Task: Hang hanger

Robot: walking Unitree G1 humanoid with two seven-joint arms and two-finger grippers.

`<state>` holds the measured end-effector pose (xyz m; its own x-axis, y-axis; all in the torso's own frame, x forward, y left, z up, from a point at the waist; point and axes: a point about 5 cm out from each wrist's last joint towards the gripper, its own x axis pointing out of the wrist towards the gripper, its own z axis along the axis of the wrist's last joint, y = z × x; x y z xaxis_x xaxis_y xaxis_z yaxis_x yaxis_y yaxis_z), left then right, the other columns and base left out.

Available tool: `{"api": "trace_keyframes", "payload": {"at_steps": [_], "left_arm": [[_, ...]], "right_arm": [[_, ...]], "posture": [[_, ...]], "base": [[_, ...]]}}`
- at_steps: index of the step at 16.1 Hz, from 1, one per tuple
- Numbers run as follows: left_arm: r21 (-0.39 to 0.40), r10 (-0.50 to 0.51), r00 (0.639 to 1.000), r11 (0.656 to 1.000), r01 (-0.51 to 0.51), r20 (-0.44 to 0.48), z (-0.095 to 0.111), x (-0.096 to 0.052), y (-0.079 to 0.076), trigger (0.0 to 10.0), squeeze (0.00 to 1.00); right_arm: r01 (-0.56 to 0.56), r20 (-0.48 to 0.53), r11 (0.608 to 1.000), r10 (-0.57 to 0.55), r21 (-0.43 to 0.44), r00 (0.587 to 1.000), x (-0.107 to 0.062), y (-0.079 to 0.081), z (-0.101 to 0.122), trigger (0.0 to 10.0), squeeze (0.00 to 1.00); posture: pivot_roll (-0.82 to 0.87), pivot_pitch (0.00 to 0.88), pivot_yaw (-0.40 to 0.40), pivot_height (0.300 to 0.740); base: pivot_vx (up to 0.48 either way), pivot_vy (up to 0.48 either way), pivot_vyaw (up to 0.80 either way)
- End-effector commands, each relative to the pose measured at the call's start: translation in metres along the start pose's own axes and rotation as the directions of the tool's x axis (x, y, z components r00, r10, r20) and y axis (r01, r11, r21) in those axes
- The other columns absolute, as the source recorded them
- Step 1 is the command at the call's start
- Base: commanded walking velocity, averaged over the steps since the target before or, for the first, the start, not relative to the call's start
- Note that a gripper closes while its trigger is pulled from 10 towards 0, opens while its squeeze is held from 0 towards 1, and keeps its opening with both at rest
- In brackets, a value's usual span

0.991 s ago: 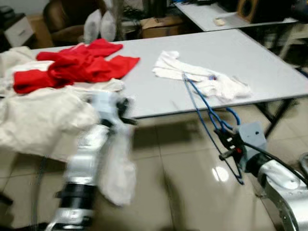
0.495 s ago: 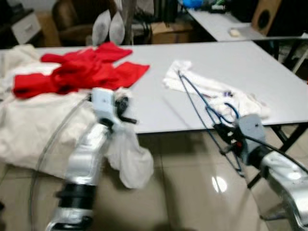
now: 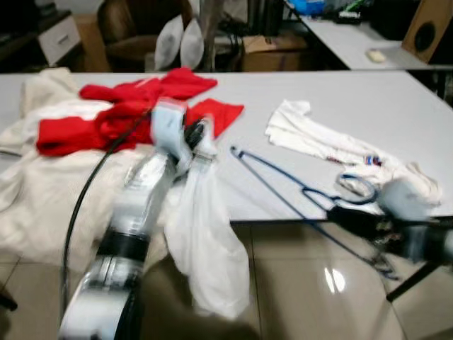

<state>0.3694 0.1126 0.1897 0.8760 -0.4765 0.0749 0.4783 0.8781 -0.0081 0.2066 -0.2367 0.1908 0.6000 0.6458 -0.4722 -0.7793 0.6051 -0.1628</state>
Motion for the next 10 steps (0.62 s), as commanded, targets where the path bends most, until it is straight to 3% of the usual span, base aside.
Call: {"api": "trace_keyframes", "payload": {"at_steps": [1, 5, 10], "left_arm": [[0.057, -0.030, 0.998, 0.998, 0.026, 0.062, 0.026, 0.013, 0.003, 10.0, 0.00], [0.096, -0.035, 0.992, 0.995, 0.024, 0.118, 0.068, 0.039, 0.014, 10.0, 0.00], [0.097, -0.112, 0.979, 0.991, 0.097, 0.169, 0.083, 0.049, 0.004, 10.0, 0.00]], "right_arm": [[-0.078, 0.026, 0.997, 0.078, -0.014, 0.997, -0.014, 0.002, 0.013, 10.0, 0.00], [-0.201, -0.033, 0.979, 0.200, -0.035, 0.979, -0.036, 0.009, 0.018, 10.0, 0.00], [-0.245, -0.048, 0.969, 0.244, -0.020, 0.969, -0.028, 0.018, 0.016, 10.0, 0.00]], "posture": [[-0.25, 0.000, 0.044, 0.740], [-0.26, 0.000, 0.064, 0.740], [-0.26, 0.000, 0.061, 0.740]], "base": [[0.390, 0.000, 0.00], [0.382, 0.000, 0.00], [0.381, 0.000, 0.00]]}}
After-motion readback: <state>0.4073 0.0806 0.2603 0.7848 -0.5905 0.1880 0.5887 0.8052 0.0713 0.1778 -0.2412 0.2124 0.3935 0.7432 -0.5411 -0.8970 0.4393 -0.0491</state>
